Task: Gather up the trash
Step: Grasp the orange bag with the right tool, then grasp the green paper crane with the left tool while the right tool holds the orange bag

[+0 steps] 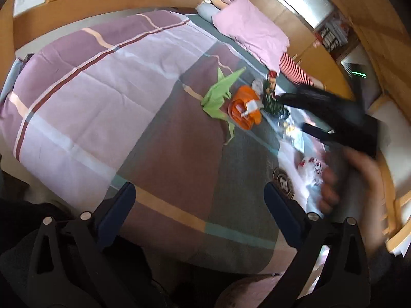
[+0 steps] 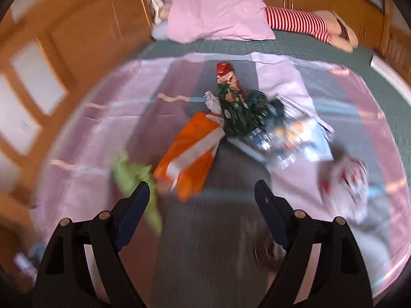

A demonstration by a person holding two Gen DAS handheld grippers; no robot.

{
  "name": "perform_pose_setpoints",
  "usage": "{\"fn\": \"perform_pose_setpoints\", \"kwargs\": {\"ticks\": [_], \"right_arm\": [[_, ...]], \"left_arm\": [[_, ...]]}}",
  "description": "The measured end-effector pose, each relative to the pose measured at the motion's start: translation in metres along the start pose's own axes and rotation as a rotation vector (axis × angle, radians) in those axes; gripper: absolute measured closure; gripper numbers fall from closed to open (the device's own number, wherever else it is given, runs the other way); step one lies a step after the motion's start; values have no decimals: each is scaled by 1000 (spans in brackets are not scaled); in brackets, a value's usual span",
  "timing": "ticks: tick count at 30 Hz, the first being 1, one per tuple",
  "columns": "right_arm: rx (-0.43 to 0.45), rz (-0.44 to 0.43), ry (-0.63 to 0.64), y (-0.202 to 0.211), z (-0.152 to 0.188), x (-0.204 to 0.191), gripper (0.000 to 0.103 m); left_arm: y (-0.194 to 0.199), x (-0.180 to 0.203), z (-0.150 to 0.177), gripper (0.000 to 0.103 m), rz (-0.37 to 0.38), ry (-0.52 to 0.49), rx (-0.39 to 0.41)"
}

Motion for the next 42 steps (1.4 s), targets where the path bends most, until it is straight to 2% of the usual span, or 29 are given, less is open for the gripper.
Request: {"fn": "perform_pose_setpoints", "kwargs": {"ticks": [2, 8, 10, 11, 14, 17, 20, 23, 25, 27, 29, 30, 33, 36, 41, 42], "right_arm": [[-46, 63, 42, -34, -10, -8, 21], [-183, 125, 49, -102, -20, -10, 21], [-196, 96, 50, -107, -14, -7, 29], [-185, 63, 44, -104, -13, -6, 39], [-190, 1, 38, -91, -8, -2, 45], [-203, -129, -7, -64, 3, 9, 46], [-243, -374, -152, -32, 19, 28, 46], [-310, -659, -347, -8, 47, 55, 45], [-342, -766, -481, 0, 70, 74, 45], [-362, -800, -593, -1, 87, 94, 44], [-367, -784, -670, -1, 103, 115, 42], [-357, -769, -679, 3, 108, 120, 36], [-309, -673, -676, 17, 110, 139, 26], [-252, -563, -615, 31, 99, 149, 24], [-163, -320, -419, 60, 84, 156, 23], [-152, -293, -390, 62, 81, 158, 23]], "left_arm": [[-1, -2, -1, 4, 5, 21, 11], [-7, -4, -3, 4, 14, 53, 3], [-7, -4, -3, 4, 14, 52, 3], [-8, -4, -3, 4, 15, 52, 0], [-8, -5, -2, 4, 19, 65, -8], [-8, -4, -2, 4, 22, 66, -6], [-8, -5, -2, 4, 27, 72, -5], [-8, -7, -1, 4, 33, 90, -13], [-7, -7, 0, 4, 37, 93, -16], [-7, -5, 1, 4, 37, 84, -14], [-6, -3, 2, 4, 36, 76, -10], [-5, -2, 3, 4, 36, 70, -7], [-4, -2, 4, 4, 34, 64, 0], [-5, -4, 2, 4, 32, 66, -1], [-6, -3, 2, 4, 31, 65, -1], [-6, -2, 2, 4, 31, 62, 0]]}}
Point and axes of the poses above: each gripper's, at about its wrist camera, not at the fingertips, and y roughly against the way its jaws point, x to its right, z to its underside, the point moved 1 cm from there along -y, roughly the way its jaws point, and after that the axes turned 14 degrees about -z, right-handed, at the moved point
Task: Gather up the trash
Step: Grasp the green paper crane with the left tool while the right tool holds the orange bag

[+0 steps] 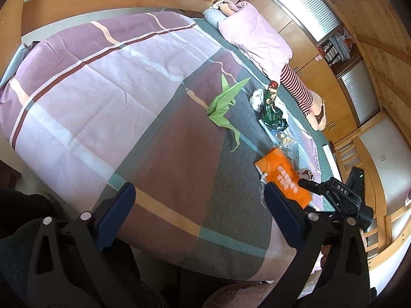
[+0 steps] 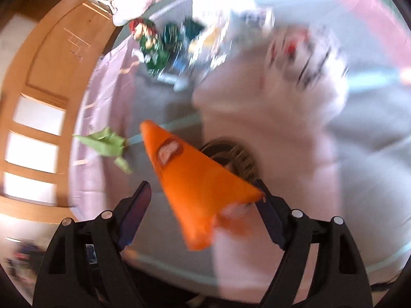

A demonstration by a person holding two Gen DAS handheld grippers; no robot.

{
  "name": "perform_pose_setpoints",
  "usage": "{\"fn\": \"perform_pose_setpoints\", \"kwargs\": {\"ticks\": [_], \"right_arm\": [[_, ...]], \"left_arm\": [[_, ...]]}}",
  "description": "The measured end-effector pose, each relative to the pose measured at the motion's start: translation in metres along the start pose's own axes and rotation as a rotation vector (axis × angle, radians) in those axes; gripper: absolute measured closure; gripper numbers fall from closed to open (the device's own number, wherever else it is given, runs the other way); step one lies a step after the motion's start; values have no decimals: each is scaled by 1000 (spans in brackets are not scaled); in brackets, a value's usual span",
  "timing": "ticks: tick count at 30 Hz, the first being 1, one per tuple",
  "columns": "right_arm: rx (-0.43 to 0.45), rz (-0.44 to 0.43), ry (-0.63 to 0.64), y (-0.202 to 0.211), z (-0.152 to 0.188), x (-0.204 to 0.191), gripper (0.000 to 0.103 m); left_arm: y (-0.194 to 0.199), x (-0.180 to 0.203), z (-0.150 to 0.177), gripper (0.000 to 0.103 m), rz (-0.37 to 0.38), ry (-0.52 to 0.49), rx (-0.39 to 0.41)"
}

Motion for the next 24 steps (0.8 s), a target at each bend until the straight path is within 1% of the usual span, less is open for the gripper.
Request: {"fn": "perform_pose_setpoints", "kwargs": {"ticks": [2, 4, 5, 7, 8, 9, 11, 12, 13, 14, 16, 17, 18, 19, 20, 21, 22, 23, 24], "right_arm": [[17, 41, 63, 4, -2, -3, 23], [11, 82, 132, 8, -3, -4, 22], [10, 126, 179, 7, -5, -9, 22], [9, 156, 252, 3, -9, -16, 22], [0, 165, 286, 0, -13, -22, 19], [-28, 176, 327, -7, -18, -27, 16], [-107, 197, 385, -24, -20, -29, 16], [-142, 201, 391, -31, -20, -27, 16], [-176, 188, 388, -37, -19, -26, 16], [-216, 158, 385, -45, -15, -26, 16], [-243, 139, 414, -52, -6, -31, 16], [-248, 147, 435, -54, 0, -34, 16], [-260, 159, 455, -59, 5, -36, 18], [-275, 170, 460, -64, 10, -36, 23], [-296, 179, 452, -70, 14, -34, 37], [-304, 183, 443, -73, 17, -34, 38], [-285, 195, 454, -73, 19, -35, 40], [-277, 198, 461, -71, 21, -36, 43], [-270, 197, 456, -67, 23, -37, 45]], "left_arm": [[0, -1, 0, 4, 1, -4, 0], [-1, -1, 0, 4, 2, -2, -2], [-1, -2, 0, 4, 3, 0, -4], [-2, -2, -1, 4, 4, 3, -6], [-2, -2, -1, 4, 4, 4, -7], [-2, -2, -1, 4, 6, 4, -9], [-3, -1, -1, 4, 6, -1, -10], [-3, 0, 0, 4, 5, -5, -11], [-3, 1, 0, 4, 4, -9, -10], [-3, 1, 0, 4, 3, -11, -9], [-4, 0, -1, 4, -9, -13, -17], [-6, -1, -2, 4, -17, -11, -28], [-11, -2, -6, 4, -35, 5, -54], [-15, -2, -8, 4, -48, 12, -67], [-20, 0, -12, 4, -62, 7, -78], [-27, 8, -20, 4, -79, -26, -78], [-31, 14, -25, 4, -88, -49, -67], [-34, 22, -31, 4, -93, -73, -48], [-40, 35, -42, 4, -95, -112, -12]]}}
Point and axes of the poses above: each gripper's, at about its wrist camera, not at the fingertips, and y roughly against the way its jaws point, x to its right, z to its underside, the point moved 1 cm from there along -y, roughly the way its jaws point, and after that the axes turned 14 degrees about -z, right-handed, at the moved point
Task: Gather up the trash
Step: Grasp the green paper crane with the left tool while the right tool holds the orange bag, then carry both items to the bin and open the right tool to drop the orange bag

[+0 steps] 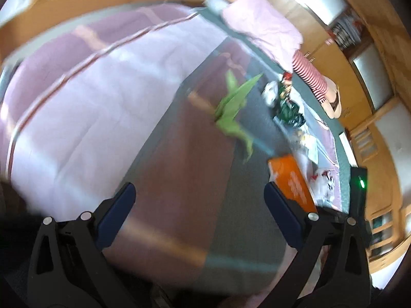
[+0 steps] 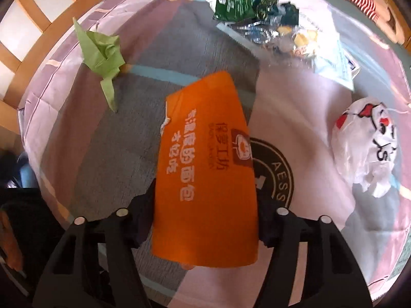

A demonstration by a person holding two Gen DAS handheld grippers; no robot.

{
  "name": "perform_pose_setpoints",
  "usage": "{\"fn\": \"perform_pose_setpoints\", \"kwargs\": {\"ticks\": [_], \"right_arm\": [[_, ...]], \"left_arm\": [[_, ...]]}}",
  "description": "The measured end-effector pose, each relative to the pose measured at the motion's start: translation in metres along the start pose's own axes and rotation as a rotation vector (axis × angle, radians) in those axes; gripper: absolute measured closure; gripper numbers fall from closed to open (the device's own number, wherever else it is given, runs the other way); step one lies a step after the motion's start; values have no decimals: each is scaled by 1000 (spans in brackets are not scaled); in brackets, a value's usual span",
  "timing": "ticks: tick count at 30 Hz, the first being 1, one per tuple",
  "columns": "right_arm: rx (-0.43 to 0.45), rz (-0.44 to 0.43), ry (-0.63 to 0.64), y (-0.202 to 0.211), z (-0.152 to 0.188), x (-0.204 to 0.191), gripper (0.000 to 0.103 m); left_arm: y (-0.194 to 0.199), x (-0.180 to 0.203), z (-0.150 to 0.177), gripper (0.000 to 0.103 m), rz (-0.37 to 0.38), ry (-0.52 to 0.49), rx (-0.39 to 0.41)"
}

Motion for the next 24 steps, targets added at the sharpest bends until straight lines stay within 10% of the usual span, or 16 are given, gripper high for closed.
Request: {"fn": "perform_pose_setpoints", "kwargs": {"ticks": [13, 20, 24], "right_arm": [[144, -66, -190, 82, 67, 11, 45], [133, -45, -268, 63, 57, 26, 45], [118, -46, -272, 48, 40, 24, 45]], "left_arm": [[-102, 70, -81, 5, 19, -190, 21], [-117, 84, -73, 76, 93, -297, -25], [-103, 94, -62, 87, 114, -362, -3]]}}
Point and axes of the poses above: each gripper's, at about its wrist camera, not at the fingertips, and y roughly against the way its jaws point, x to its right, z to its underside, the point moved 1 cm from there along -y, roughly the way its jaws point, and after that the axes turned 14 degrees about -z, right-handed, at the moved point
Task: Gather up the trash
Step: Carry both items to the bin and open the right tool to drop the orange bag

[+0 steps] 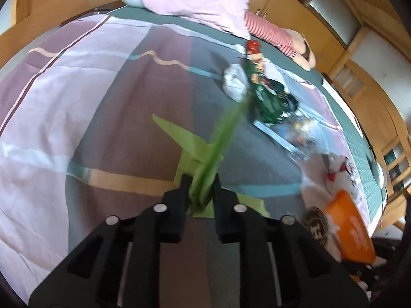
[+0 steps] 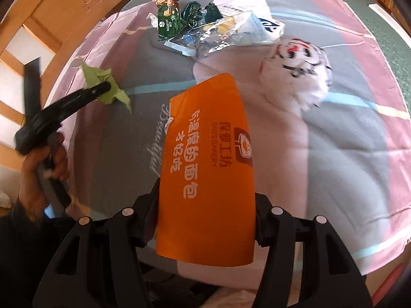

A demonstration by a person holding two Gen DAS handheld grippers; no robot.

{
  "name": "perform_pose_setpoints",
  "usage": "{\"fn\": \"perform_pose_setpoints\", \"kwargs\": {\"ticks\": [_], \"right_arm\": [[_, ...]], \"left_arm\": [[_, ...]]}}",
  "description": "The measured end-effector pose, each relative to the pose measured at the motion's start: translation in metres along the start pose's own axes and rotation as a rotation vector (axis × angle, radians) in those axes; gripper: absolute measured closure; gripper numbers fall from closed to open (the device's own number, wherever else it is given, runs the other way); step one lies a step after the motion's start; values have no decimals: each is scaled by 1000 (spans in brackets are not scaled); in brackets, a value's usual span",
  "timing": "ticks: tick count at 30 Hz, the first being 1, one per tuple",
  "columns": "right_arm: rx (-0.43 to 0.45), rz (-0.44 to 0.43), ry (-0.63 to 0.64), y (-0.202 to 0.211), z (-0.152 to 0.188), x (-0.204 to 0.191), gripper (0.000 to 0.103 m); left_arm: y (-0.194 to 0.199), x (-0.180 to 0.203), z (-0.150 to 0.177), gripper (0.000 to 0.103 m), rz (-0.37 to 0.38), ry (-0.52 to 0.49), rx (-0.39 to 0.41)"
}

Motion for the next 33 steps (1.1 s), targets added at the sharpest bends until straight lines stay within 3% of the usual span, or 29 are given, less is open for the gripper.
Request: {"fn": "perform_pose_setpoints", "kwargs": {"ticks": [6, 9, 14, 19, 21, 26, 31, 33], "right_arm": [[-35, 33, 21, -26, -12, -14, 44], [-43, 66, 34, -34, -17, -21, 43], [-76, 151, 73, -52, -24, -30, 30], [-95, 232, 146, -69, -26, -44, 31], [-88, 212, 154, -68, -26, -49, 43], [-49, 151, 154, -57, -22, -65, 45], [50, 83, 115, -21, -19, -65, 45], [103, 53, 117, 1, -14, -68, 45]], "left_arm": [[38, 11, 16, 89, 11, -24, 61], [57, 3, 26, 89, 3, 25, 80], [76, -18, 53, 89, -19, 130, 38], [81, -31, 81, 89, -9, 187, -30], [82, -33, 89, 89, 1, 195, -49], [89, -31, 97, 89, 7, 191, -37], [101, -27, 102, 89, 25, 174, 3], [109, -27, 103, 89, 66, 176, 38]]}}
Point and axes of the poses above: each gripper's, at about its wrist camera, not at the fingertips, and y roughly against the way its jaws point, x to its right, z to its underside, the point moved 1 cm from there along -y, roughly the way its jaws point, and after that the axes turned 14 degrees about -z, right-handed, at the moved point
